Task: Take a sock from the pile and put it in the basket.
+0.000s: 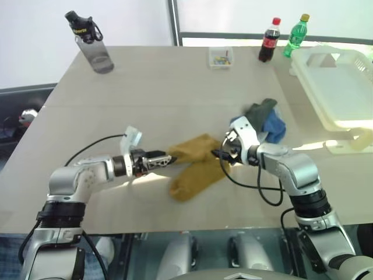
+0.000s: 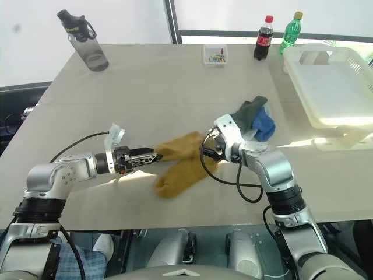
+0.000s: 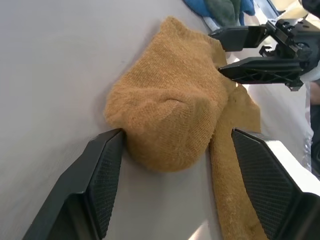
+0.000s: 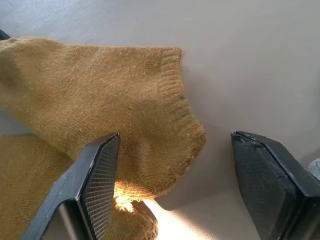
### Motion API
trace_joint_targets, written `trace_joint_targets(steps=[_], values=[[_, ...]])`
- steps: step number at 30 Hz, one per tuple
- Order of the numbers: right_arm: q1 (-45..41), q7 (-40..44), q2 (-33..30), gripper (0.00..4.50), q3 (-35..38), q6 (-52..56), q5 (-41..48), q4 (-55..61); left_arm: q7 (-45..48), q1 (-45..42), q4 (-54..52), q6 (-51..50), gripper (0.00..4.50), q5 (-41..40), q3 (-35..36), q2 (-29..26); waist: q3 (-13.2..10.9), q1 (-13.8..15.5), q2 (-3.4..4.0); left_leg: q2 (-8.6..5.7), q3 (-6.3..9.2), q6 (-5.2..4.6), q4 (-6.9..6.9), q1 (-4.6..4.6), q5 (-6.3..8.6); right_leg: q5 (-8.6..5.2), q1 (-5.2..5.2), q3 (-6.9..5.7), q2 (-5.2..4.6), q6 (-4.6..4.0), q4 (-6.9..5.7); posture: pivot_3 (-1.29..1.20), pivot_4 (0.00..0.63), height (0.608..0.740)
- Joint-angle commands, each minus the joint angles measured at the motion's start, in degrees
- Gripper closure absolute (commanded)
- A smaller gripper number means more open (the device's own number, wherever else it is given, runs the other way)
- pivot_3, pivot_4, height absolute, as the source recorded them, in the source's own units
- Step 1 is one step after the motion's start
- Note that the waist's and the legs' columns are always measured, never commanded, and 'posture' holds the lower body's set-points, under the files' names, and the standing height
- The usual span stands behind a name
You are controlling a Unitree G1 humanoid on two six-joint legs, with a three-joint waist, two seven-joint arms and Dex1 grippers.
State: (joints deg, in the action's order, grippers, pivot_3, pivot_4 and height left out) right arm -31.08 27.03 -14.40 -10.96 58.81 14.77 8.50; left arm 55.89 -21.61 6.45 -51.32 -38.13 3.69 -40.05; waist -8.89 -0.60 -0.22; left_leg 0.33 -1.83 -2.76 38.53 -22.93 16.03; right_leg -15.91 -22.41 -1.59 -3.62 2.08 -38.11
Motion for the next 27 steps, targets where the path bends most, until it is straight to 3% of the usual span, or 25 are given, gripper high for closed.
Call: trace_joint_targets(steps=[1, 5, 17, 20, 26, 27], values=[[0.4, -0.5, -0.1, 2.54, 0.5, -0.6, 0.3, 2.5, 0.0, 0.2, 1.9, 0.0, 0.84, 2.3, -2.6, 1.1, 0.0, 0.1, -0.01, 0.00, 0.00, 0.00, 0.02, 0.00, 0.00, 0.00, 0.01, 0.00, 0.00, 0.00, -0.01, 0.00, 0.150, 0.740], [1.0, -1.0, -0.6, 4.46, 0.5, -0.7, 0.1, 3.2, 0.6, -0.1, 2.2, 0.5, 0.84, 3.1, -3.1, 1.6, 0.0, 0.0, -0.01, 0.00, 0.00, 0.00, 0.03, 0.01, 0.00, 0.00, 0.01, 0.02, -0.05, 0.00, -0.03, 0.00, 0.150, 0.740], [1.0, -1.5, -1.3, 4.46, 0.5, -1.2, 0.1, 4.0, 0.9, -0.7, 3.2, 2.9, 0.84, 5.7, -4.0, 2.6, 0.0, 0.1, -0.02, 0.00, 0.00, -0.01, 0.04, 0.03, 0.00, 0.00, 0.03, 0.02, -0.16, 0.00, -0.03, 0.00, 0.150, 0.740], [1.1, -1.7, -0.7, 4.50, 0.4, -1.3, 0.2, 4.1, 0.2, -1.6, 4.6, 4.2, 1.57, 7.0, -3.9, 3.1, 0.0, 0.0, -0.02, 0.00, 0.00, -0.01, 0.05, 0.04, 0.00, 0.00, 0.04, 0.02, -0.15, 0.00, -0.04, 0.00, 0.150, 0.740], [1.2, -1.8, -0.3, 4.50, 0.3, -1.6, 0.2, 3.9, 1.3, -1.5, 4.9, 8.1, 4.44, 10.6, -5.3, 2.9, 0.0, -0.1, -0.02, 0.00, -0.02, -0.02, 0.04, 0.01, 0.00, 0.00, 0.01, 0.05, -0.07, 0.00, -0.03, 0.00, 0.150, 0.740], [1.3, -1.8, -0.3, 4.50, 0.3, -1.7, 0.2, 3.9, 1.6, -1.4, 4.7, 8.6, 4.44, 10.7, -5.2, 3.0, 0.0, 0.0, -0.02, 0.00, -0.02, -0.02, 0.04, 0.00, 0.00, 0.00, 0.01, 0.04, -0.07, 0.00, -0.01, 0.00, 0.150, 0.740]])
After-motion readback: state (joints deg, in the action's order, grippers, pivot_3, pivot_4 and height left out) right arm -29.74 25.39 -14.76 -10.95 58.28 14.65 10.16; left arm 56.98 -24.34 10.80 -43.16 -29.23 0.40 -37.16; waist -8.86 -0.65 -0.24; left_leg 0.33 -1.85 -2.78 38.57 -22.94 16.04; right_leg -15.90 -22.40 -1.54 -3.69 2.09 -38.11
